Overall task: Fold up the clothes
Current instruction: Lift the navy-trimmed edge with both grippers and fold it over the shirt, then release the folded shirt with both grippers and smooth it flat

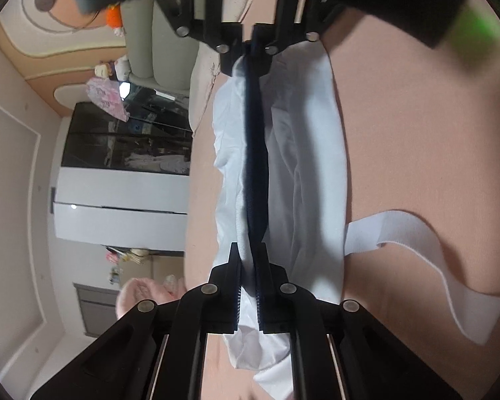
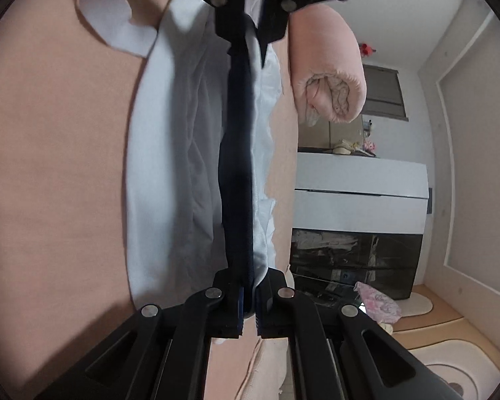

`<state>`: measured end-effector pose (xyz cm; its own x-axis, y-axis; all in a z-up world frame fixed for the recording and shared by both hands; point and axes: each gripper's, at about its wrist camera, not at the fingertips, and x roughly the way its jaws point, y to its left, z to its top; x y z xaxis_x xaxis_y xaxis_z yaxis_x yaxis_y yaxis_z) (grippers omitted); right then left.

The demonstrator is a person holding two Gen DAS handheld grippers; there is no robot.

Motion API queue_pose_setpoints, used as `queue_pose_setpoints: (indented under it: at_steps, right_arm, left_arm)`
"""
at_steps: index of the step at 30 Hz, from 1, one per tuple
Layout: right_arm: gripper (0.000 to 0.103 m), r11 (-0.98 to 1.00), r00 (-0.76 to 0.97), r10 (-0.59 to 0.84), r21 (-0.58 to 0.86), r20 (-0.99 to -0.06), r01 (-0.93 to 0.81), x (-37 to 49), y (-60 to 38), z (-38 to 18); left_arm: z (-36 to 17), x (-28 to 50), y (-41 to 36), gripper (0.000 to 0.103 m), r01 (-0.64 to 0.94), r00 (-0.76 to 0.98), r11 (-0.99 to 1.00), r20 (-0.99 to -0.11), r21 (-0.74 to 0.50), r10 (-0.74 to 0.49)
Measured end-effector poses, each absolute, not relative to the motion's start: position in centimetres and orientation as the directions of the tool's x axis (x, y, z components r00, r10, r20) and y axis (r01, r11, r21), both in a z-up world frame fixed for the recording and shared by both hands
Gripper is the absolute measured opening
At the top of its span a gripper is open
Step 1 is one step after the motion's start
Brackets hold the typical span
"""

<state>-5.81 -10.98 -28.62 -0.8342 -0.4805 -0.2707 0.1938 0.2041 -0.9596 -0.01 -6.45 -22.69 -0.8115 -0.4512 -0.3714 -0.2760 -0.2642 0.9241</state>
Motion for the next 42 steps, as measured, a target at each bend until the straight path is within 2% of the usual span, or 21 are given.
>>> queue_pose_setpoints:
  at_steps: [9,17,25,28,30,33,34,35,36,37,38,39,41,42]
  right_arm:
    - [0.003,0.278,-0.813,-0.490,-0.940,-0.315,0.197,-4.9,-10.2,-28.8]
    - [0.003,0.316,-0.809,-0.477,-0.926,-0.345,0.208,-4.7,-10.0,-29.2]
    - [0.004,0.364,-0.810,-0.461,-0.910,-0.363,0.201,-4.1,-9.3,-30.6]
    - [0.005,0.373,-0.814,-0.476,-0.914,-0.334,0.157,-3.8,-8.8,-31.2]
    - [0.010,0.372,-0.817,-0.482,-0.918,-0.315,0.134,-3.7,-8.7,-31.4]
    - [0.038,0.338,-0.823,-0.509,-0.938,-0.252,0.078,-3.5,-8.7,-31.2]
    - [0.052,0.324,-0.825,-0.517,-0.944,-0.230,0.060,-3.4,-8.7,-30.9]
    - [0.065,0.310,-0.825,-0.525,-0.950,-0.207,0.041,-3.4,-8.7,-30.6]
    - [0.071,0.298,-0.826,-0.531,-0.954,-0.188,0.026,-3.3,-8.7,-30.3]
    - [0.077,0.296,-0.829,-0.526,-0.955,-0.189,0.030,-3.2,-8.7,-29.9]
    - [0.078,0.304,-0.831,-0.517,-0.952,-0.206,0.047,-3.1,-8.8,-29.6]
    - [0.078,0.311,-0.832,-0.508,-0.948,-0.224,0.065,-3.1,-8.8,-29.3]
    - [0.078,0.327,-0.832,-0.489,-0.940,-0.261,0.103,-2.8,-8.6,-28.9]
    - [0.078,0.335,-0.832,-0.485,-0.936,-0.270,0.109,-2.6,-8.3,-28.9]
  left_arm:
    - [-22.5,2.6,-5.0,0.006,-0.354,-0.777,-0.298,-0.456,0.886,-0.433]
    - [-23.5,4.2,-3.9,0.006,-0.390,-0.751,-0.302,-0.490,0.870,-0.442]
    - [-23.8,4.1,-3.8,0.008,-0.413,-0.734,-0.287,-0.503,0.864,-0.456]
    - [-24.4,4.3,-3.6,0.008,-0.403,-0.747,-0.227,-0.462,0.887,-0.478]
    - [-24.8,4.1,-3.7,0.009,-0.411,-0.733,-0.222,-0.465,0.884,-0.497]
    - [-25.0,3.8,-3.7,0.009,-0.414,-0.713,-0.233,-0.473,0.880,-0.518]
    - [-24.8,3.8,-3.7,0.010,-0.407,-0.715,-0.245,-0.474,0.880,-0.514]
    - [-24.5,3.8,-3.7,0.013,-0.399,-0.717,-0.257,-0.475,0.880,-0.510]
    - [-24.3,3.9,-3.7,0.017,-0.392,-0.719,-0.269,-0.475,0.880,-0.507]
    - [-24.1,4.0,-3.6,0.031,-0.375,-0.731,-0.265,-0.459,0.888,-0.505]
    - [-23.9,4.2,-3.6,0.051,-0.356,-0.743,-0.260,-0.441,0.898,-0.503]
    - [-23.4,4.5,-3.5,0.061,-0.319,-0.763,-0.248,-0.403,0.915,-0.505]
    - [-22.6,4.7,-3.6,0.094,-0.265,-0.782,-0.245,-0.357,0.933,-0.512]
    - [-22.2,4.8,-3.8,0.099,-0.254,-0.780,-0.255,-0.353,0.933,-0.517]
